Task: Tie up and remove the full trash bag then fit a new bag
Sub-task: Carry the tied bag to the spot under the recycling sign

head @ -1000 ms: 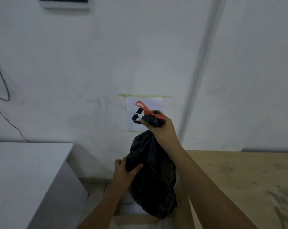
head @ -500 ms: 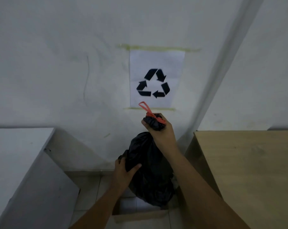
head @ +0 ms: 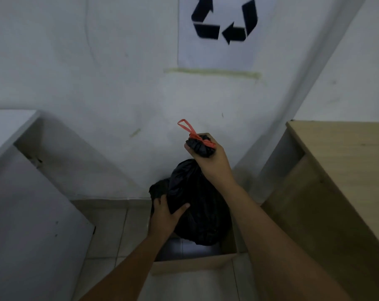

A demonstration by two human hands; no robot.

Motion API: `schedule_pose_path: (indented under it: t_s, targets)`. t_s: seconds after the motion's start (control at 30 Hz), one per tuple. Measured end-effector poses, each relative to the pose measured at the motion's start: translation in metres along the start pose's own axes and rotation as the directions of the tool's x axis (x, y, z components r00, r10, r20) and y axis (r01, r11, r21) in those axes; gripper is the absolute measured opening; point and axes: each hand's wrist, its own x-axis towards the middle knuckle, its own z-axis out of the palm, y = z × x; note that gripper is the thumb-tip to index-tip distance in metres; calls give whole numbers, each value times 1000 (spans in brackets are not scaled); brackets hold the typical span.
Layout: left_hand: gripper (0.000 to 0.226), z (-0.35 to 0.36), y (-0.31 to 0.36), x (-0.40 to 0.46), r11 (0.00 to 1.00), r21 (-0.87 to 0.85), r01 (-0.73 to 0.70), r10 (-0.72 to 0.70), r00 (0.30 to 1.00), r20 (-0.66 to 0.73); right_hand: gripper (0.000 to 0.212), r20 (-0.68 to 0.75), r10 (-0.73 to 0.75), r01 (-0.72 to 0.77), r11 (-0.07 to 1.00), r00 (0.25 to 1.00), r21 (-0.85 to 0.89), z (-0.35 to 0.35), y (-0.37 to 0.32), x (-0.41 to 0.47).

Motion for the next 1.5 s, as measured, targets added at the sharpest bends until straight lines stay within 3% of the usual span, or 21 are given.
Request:
schedule_pose_path:
  t_s: [0.33,0.47,0.63,0.7,0.77,0.83,0.93,1.03,1.13,1.3,1.5]
  targets:
    - [94,66,-72,-15,993,19,-119,120,989,-86,13,-2,-97,97,995,995,5,8,85,-19]
    - [92,78,-99,-14,995,15,-94,95,990,-99,14,-15,-111,112,993,994,23,10,112,-32]
    - [99,81,-148,-5,994,99,-48,40,996,81,27,18,-25,26,998,1000,-51,18,177,-68]
    - [101,81,-166,-5,991,127,-37,18,989,147,32,-6,11,-11,1000,1000,-6,19,206,-85]
    - [98,81,-174,-6,982,179,-55,26,987,159,38,-19,50,-50,998,999,29,20,229,-97]
    - [95,79,-175,-8,930,350,-113,68,988,136,43,-31,52,-52,999,998,8,21,249,-106]
    - [100,77,-176,-13,762,615,-203,181,978,99,55,-43,39,-48,968,998,-246,22,284,-123]
    - [98,75,-184,-21,773,585,-246,220,968,117,73,6,52,-41,856,999,-515,25,315,-139]
    - [90,76,-192,-29,799,548,-248,229,968,104,80,108,219,-115,803,970,-585,30,331,-149]
    - [76,76,-188,-33,774,571,-274,278,957,81,88,210,478,-211,684,853,-699,34,349,-160]
    - [64,71,-182,-23,723,618,-308,368,929,32,90,149,534,-296,655,832,-695,36,353,-166]
